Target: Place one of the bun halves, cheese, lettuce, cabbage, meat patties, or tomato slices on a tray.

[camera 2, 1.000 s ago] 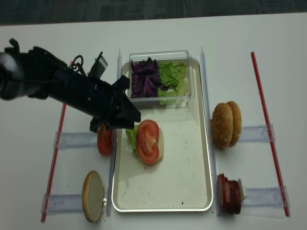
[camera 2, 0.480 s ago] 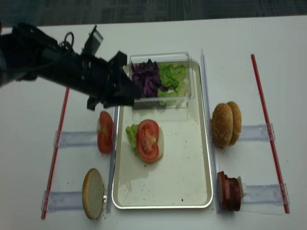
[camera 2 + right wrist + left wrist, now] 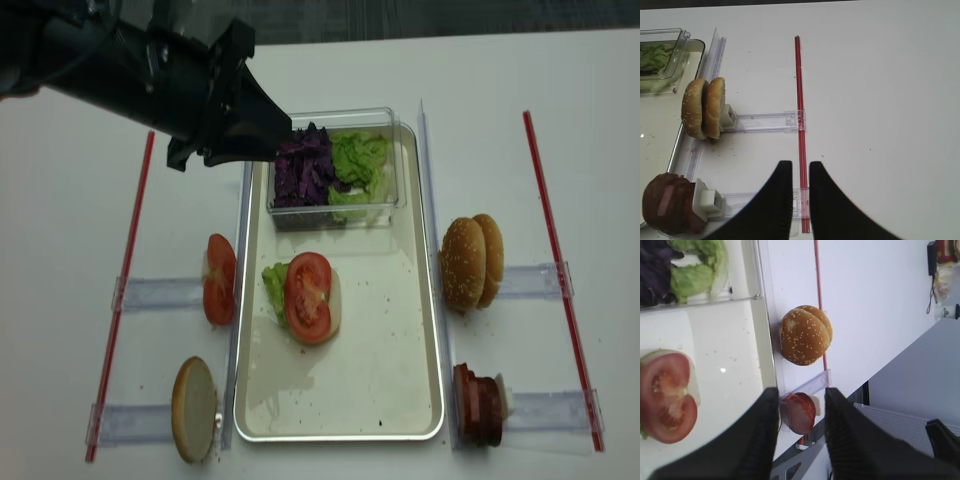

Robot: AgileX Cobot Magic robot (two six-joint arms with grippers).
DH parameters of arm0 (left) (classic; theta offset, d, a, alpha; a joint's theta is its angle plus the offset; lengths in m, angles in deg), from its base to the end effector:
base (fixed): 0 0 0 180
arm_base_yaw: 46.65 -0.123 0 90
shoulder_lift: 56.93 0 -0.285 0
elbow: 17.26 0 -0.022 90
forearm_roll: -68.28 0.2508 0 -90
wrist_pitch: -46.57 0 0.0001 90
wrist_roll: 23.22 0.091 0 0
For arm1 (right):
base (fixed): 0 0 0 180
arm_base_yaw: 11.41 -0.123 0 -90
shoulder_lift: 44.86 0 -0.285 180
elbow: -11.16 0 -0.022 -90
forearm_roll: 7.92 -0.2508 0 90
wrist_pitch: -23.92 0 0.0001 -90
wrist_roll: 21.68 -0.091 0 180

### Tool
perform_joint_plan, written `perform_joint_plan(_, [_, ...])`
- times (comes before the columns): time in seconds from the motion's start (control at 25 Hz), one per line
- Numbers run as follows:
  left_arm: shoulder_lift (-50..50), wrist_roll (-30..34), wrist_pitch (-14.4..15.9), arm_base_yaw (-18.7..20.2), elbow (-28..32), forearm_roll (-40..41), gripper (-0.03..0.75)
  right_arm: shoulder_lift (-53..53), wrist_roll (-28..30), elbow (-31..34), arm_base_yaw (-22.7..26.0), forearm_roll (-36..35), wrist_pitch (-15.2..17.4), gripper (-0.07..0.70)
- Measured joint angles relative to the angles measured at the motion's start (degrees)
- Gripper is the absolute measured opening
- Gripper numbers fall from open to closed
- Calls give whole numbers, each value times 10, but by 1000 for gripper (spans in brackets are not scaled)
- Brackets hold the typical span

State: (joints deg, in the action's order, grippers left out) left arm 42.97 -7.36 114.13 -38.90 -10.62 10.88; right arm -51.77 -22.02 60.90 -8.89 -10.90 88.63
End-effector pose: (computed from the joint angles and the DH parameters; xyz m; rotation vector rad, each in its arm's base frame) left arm 0.3035 -0.1129 0.3001 0.0670 2.6674 -1.3435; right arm -0.0077 0.0046 0.2662 0.0484 2.1166 0.0404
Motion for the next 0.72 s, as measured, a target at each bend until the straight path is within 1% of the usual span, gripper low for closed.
perform_joint_plan(0.28, [-10,-24,12,0,-36,4,210,0,0,0,0,0,0,130])
perform_joint_plan(0.4, [-10,-33,12,0,-40,26,210,0,0,0,0,0,0,130])
perform_joint_plan(0.52, [-10,-54,6,0,-40,87,210,0,0,0,0,0,0,130])
perform_joint_plan(0.72, [-10,-96,1,0,-40,242,225,0,0,0,0,0,0,130])
